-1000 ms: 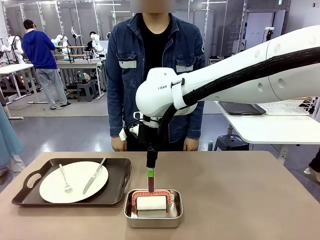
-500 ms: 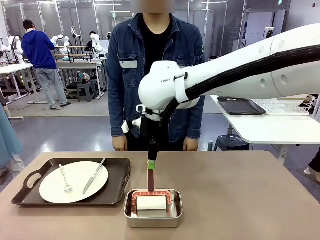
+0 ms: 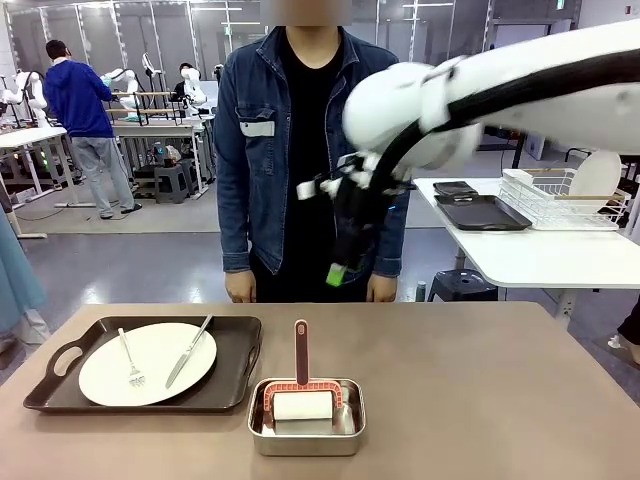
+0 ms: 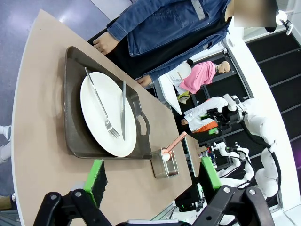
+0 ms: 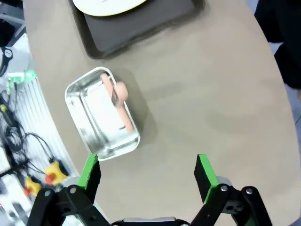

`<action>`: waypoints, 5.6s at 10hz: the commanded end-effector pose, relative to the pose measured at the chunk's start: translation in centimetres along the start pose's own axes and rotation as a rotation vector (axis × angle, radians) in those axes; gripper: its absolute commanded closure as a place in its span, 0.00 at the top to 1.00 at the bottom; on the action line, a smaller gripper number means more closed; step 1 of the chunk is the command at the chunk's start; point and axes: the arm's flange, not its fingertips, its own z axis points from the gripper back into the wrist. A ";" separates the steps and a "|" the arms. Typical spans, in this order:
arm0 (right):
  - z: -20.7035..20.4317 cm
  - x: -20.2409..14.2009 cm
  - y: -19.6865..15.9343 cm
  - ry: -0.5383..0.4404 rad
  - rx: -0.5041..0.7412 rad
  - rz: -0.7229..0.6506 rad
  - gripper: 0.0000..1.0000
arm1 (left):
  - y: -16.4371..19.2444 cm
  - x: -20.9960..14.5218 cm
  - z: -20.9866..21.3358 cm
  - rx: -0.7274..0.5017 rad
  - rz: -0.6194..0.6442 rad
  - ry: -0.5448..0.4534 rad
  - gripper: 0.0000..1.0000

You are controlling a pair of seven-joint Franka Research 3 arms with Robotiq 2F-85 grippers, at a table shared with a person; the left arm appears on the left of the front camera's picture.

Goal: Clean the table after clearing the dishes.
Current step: When the right (or left) Handle tray is removed, use the right hand (or left hand) to clean the right (or left) side of the table with the Lint Roller.

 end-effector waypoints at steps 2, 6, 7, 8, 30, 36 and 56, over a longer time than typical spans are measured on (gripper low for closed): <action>5.7 -10.4 1.8 -0.241 0.008 -0.256 1.00 | -0.1 -0.1 0.2 -0.002 -0.005 -0.002 1.00; 9.6 -22.1 2.3 -0.405 -0.003 -0.446 1.00 | -0.1 -0.1 0.2 -0.002 -0.005 -0.002 1.00; 9.9 -26.0 2.3 -0.467 0.036 -0.465 1.00 | -0.1 -0.1 0.2 -0.002 -0.005 -0.002 1.00; 10.4 -29.9 2.3 -0.534 0.054 -0.481 1.00 | -0.1 -0.1 0.2 -0.002 -0.005 -0.002 1.00; 8.4 -50.0 -13.8 -0.728 0.320 -0.634 1.00 | -0.1 -0.1 0.2 -0.002 -0.005 -0.002 1.00; 8.4 -50.0 -13.8 -0.728 0.320 -0.634 1.00 | -0.1 -0.1 0.2 -0.002 -0.005 -0.002 1.00; 8.4 -50.0 -13.8 -0.728 0.320 -0.634 1.00 | -4.8 1.1 -8.3 0.106 -0.092 0.196 1.00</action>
